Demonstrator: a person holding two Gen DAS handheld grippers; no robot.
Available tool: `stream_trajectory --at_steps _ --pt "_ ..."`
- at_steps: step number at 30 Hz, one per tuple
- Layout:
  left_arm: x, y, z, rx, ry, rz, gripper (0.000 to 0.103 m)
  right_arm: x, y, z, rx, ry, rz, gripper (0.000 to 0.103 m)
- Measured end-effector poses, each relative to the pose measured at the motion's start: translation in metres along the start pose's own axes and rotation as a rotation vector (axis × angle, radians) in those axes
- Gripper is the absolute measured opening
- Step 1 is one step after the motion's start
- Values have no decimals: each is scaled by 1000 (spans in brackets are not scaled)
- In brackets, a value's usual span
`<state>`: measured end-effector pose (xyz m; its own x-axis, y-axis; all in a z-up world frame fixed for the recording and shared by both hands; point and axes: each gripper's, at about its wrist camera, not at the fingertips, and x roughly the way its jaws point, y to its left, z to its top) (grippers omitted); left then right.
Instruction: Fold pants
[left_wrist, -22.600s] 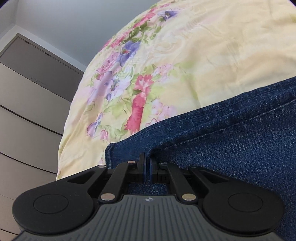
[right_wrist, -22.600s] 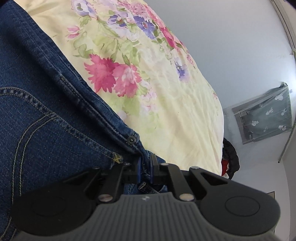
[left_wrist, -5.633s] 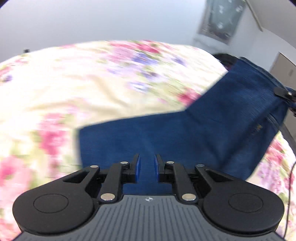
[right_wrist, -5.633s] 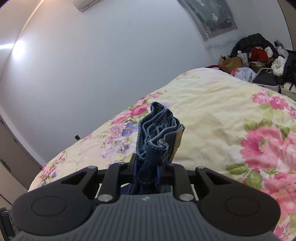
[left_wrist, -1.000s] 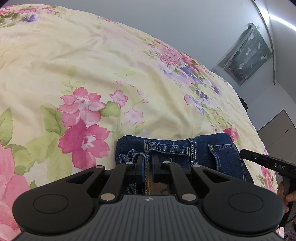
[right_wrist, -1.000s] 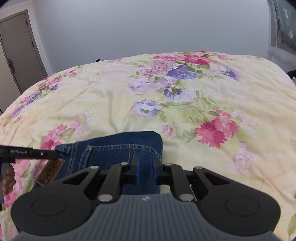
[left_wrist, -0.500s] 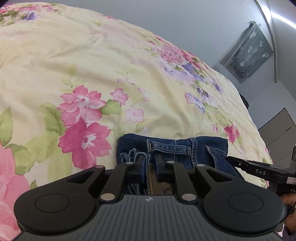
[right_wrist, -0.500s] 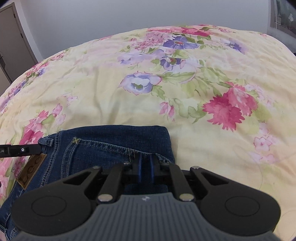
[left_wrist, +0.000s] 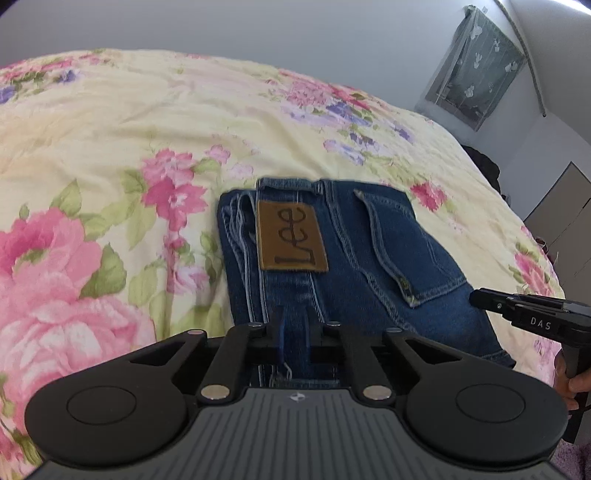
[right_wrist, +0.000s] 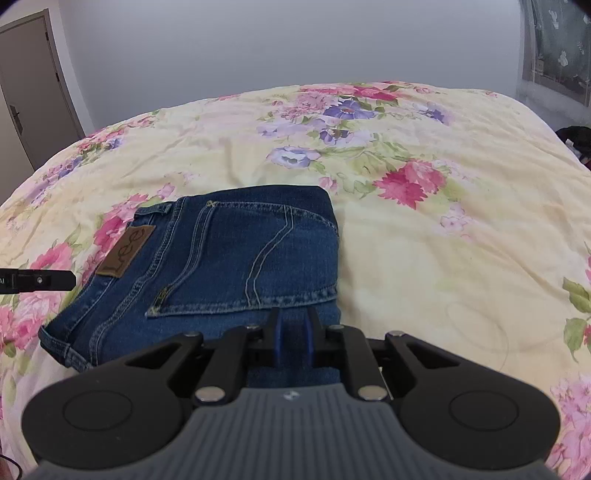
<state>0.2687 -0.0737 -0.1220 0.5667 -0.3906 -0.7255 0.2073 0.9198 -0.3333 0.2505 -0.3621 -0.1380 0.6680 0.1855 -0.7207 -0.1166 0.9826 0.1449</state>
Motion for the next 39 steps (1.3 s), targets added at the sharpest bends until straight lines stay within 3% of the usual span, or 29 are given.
stream_trajectory --at_steps 9,19,22,24,26,29,34,36,39 --pt "22 1 -25 32 -3 85 4 21 -1 -40 65 9 -20 10" --pt "14 7 -27 -60 -57 56 5 20 -12 -42 136 -25 22 10" --pt "10 9 -24 -102 -80 20 20 15 -13 -43 159 -61 48 18" --pt "9 7 -18 -107 -94 17 48 10 -12 -41 156 -96 66 27" --pt "11 8 -10 -112 -103 16 59 5 -8 -40 141 -140 55 39" --pt "14 13 -2 -137 -102 36 63 1 -8 -38 130 -186 3 54" --pt "22 25 7 -139 -56 33 66 12 -31 -35 277 -123 69 60" --pt "26 31 12 -157 -50 18 74 18 -37 -32 303 -94 89 64" --pt "35 41 19 -198 -33 -17 76 28 -48 -25 358 -60 142 67"
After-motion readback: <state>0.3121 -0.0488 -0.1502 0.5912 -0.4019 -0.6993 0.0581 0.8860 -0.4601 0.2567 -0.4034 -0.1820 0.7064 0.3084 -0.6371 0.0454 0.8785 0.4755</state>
